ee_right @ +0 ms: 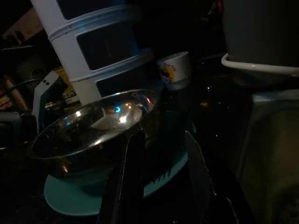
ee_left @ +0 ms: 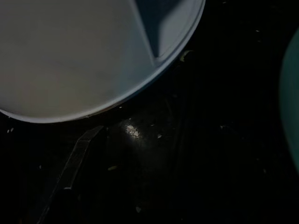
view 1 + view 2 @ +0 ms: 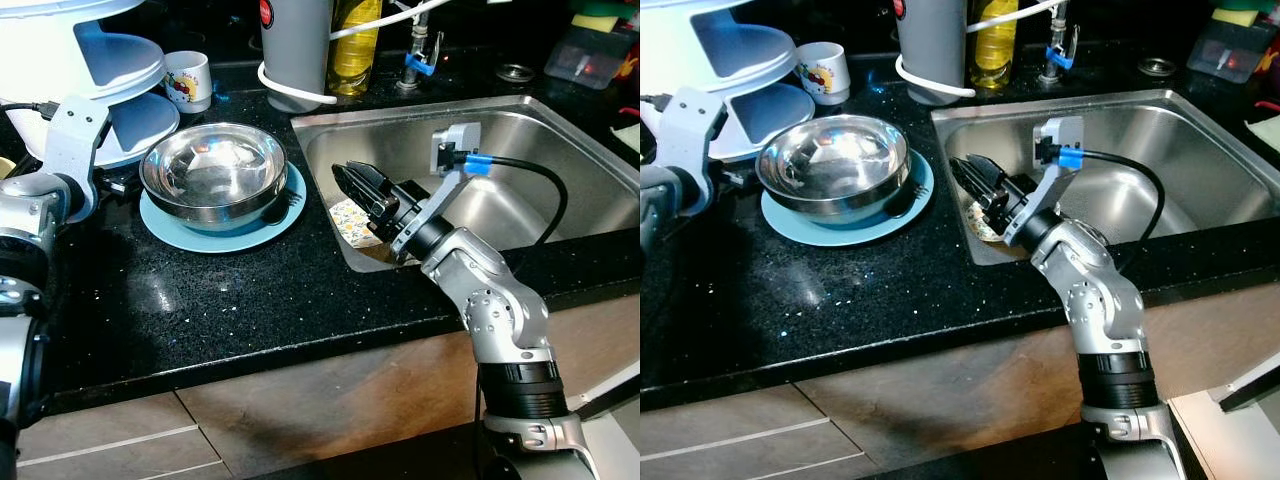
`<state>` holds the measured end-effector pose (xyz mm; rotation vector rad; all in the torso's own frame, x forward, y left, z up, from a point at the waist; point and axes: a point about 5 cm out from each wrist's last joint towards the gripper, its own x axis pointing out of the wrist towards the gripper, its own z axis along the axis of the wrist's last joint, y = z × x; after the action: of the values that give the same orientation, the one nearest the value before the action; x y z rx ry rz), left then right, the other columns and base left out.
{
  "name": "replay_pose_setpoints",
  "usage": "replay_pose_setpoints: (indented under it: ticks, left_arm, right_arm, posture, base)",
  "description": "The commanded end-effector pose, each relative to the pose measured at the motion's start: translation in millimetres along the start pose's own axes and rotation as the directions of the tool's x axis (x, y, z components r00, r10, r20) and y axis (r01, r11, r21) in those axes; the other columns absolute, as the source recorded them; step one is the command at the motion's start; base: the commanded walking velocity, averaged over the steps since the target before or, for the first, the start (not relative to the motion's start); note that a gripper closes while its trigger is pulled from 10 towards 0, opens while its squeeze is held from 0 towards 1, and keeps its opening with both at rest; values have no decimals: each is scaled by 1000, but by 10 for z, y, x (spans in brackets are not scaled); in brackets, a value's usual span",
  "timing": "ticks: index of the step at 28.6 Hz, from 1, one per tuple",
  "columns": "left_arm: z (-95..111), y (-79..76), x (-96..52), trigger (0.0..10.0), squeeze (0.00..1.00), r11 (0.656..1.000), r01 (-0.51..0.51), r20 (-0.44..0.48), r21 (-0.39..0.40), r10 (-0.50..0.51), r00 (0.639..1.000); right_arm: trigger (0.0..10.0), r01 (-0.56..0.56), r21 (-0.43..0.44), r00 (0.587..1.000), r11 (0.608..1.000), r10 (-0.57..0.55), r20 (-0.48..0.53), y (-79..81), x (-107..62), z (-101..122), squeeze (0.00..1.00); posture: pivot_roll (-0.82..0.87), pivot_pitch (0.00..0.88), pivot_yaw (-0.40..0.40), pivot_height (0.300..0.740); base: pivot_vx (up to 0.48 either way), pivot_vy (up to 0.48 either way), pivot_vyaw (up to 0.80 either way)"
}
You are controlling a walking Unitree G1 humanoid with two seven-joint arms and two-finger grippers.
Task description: Kitchen organization
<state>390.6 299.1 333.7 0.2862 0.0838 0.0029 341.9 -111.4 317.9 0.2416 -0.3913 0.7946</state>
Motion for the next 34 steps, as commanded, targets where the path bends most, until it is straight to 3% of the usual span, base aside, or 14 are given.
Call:
replay_pose_setpoints:
  ticks: [1,4,12,18,22,34]
  left_arm:
    - [-184,-46,25,10000,0,998,31,-81,-63,-36,996]
    - [-195,-55,23,10000,0,995,48,-106,-82,-57,993]
    - [-241,-40,-3,10000,0,995,95,-216,19,-88,972]
    - [-325,54,-57,10000,0,997,52,-268,-50,-64,961]
    - [-352,97,-84,10000,0,978,18,-234,-207,-68,970]
    - [-473,137,-120,9961,0,981,11,-288,-194,-68,955]
  right_arm:
    - [10000,-27,-16,1000,1000,27,-5,47,43,-15,0]
    - [10000,-35,-20,999,999,35,-5,60,53,-7,0]
    - [10000,-47,-27,999,999,47,-4,61,75,7,0]
    - [10000,-65,-45,998,997,65,-2,86,101,21,0]
    - [10000,-77,-56,997,995,77,-1,99,107,44,0]
    - [10000,-93,-63,996,994,93,-8,116,128,36,0]
  posture:
    - [24,329,5,740]
    - [22,326,4,740]
    - [29,308,3,740]
    - [30,288,13,740]
    - [30,284,14,740]
    - [28,276,5,740]
  base:
    - [0,0,0]
    - [0,0,0]
    - [0,0,0]
    - [0,0,0]
    - [0,0,0]
    - [0,0,0]
